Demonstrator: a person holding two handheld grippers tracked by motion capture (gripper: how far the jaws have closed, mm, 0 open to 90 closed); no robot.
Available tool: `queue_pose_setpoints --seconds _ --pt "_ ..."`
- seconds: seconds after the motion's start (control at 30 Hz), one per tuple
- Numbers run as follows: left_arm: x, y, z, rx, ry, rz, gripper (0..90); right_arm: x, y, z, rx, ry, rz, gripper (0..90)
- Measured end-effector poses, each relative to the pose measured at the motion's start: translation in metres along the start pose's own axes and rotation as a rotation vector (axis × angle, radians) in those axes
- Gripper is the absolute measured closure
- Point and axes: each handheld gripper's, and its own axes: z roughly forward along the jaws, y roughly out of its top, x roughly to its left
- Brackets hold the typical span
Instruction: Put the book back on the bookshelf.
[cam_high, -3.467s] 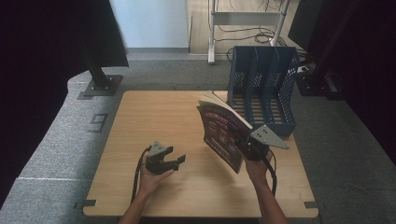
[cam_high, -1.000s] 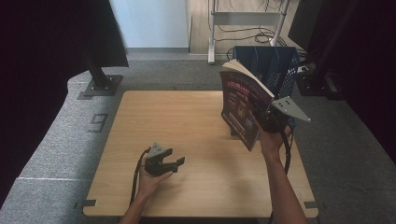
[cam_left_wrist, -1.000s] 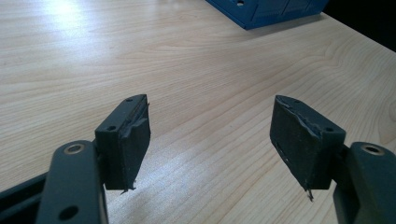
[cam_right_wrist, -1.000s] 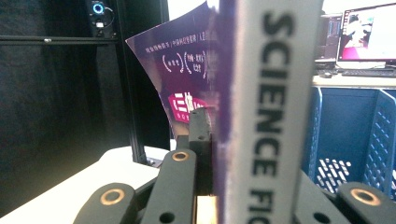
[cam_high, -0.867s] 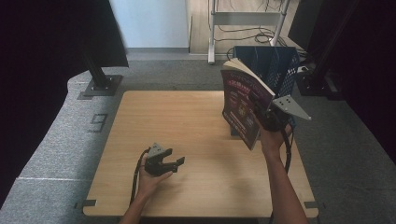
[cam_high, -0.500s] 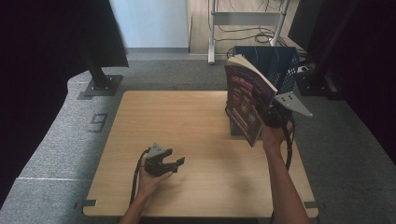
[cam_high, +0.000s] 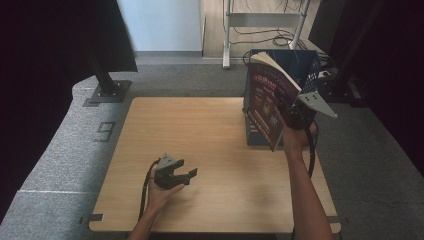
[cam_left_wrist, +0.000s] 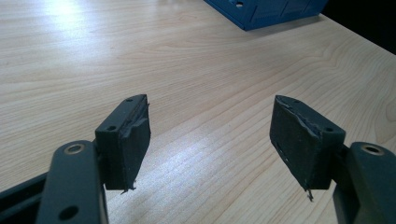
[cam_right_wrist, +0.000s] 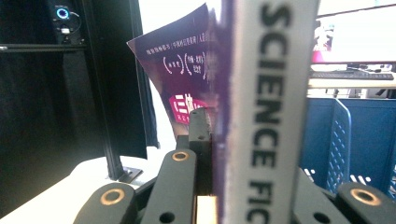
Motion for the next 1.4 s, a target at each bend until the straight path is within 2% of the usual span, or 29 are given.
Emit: queue_pose_setpoints --seconds 0.7,1.4 --pt "0.003 0.0 -0.004 -0.003 0.002 -0.01 29.3 -0.014 0.0 0.019 -0.007 -0.058 0.009 81.5" --pt "0.007 0.002 -0.008 -0.018 -0.006 -0.018 29.3 -0.018 -0.009 0.051 0.021 -0.104 0.005 81.5"
